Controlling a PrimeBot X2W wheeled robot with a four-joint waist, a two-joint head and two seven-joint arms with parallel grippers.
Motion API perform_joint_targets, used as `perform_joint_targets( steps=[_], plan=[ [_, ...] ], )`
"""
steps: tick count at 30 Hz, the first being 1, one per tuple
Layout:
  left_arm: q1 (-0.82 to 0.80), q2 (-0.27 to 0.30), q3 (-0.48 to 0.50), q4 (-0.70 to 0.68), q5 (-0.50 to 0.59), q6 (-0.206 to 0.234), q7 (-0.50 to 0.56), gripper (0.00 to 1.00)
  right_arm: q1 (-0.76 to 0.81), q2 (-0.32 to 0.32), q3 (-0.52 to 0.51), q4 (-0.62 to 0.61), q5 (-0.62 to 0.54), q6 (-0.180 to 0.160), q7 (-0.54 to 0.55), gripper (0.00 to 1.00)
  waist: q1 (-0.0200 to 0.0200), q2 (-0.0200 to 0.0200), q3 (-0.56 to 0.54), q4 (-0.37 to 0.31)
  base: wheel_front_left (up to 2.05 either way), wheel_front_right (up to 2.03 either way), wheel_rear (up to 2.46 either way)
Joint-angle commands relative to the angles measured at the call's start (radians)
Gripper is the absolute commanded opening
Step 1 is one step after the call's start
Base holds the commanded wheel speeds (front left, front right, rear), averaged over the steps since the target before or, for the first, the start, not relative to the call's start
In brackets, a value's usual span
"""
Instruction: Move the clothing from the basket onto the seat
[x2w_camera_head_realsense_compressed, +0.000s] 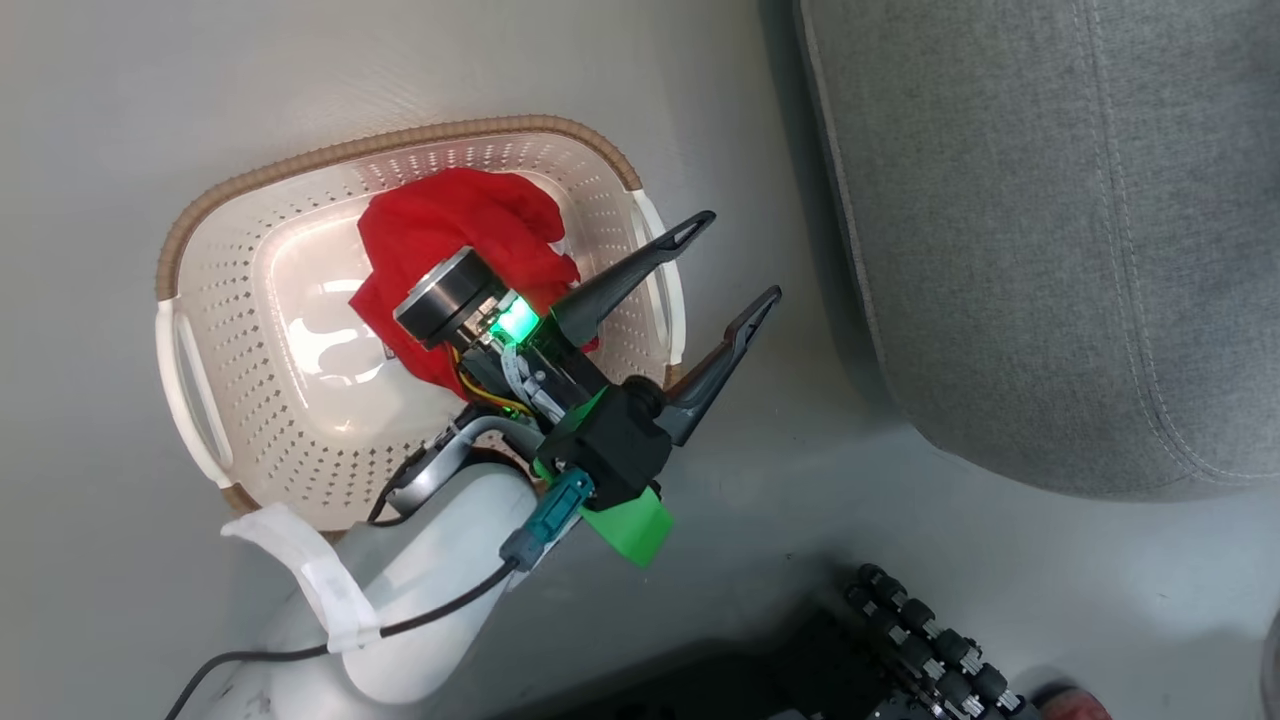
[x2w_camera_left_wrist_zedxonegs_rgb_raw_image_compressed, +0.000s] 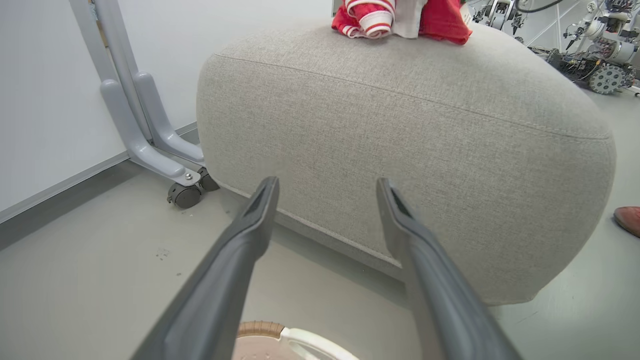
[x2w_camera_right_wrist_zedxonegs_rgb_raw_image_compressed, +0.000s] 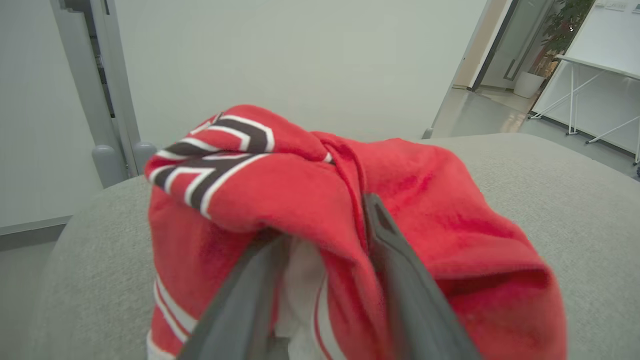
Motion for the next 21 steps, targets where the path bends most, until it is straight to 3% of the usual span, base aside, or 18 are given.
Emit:
perform_joint_targets(
  steps=[1, 6, 9, 14, 21],
  plan=[
    [0.015, 0.010, 0.003, 0.003, -0.006, 0.012, -0.001, 1.00, 0.029, 0.020, -0.012, -0.026, -0.014, -0.001, -0.003, 1.00, -0.0002, -0.0001, -0.020, 0.008, 0.00, 0.00, 0.00],
    [0.053, -0.011, 0.022, 0.023, -0.038, 0.051, -0.001, 1.00, 0.146, 0.096, -0.023, -0.138, -0.054, -0.001, -0.003, 1.00, -0.0002, -0.0001, -0.125, 0.019, 0.00, 0.00, 0.00],
    [0.081, -0.036, 0.040, 0.039, -0.067, 0.068, -0.001, 1.00, 0.238, 0.126, 0.023, -0.174, -0.042, -0.001, -0.003, 1.00, -0.0002, -0.0001, -0.202, 0.044, 0.00, 0.00, 0.00],
    [0.171, -0.082, 0.128, 0.059, -0.176, 0.087, -0.001, 1.00, 0.383, 0.145, 0.180, -0.194, -0.010, -0.001, -0.003, 1.00, -0.0002, -0.0001, -0.336, 0.097, 0.00, 0.00, 0.00],
    [0.308, -0.113, 0.268, 0.083, -0.237, 0.114, -0.001, 1.00, 0.530, 0.145, 0.403, -0.202, 0.020, -0.001, -0.003, 1.00, -0.0002, -0.0001, -0.507, 0.180, 0.00, 0.00, 0.00]
  ],
)
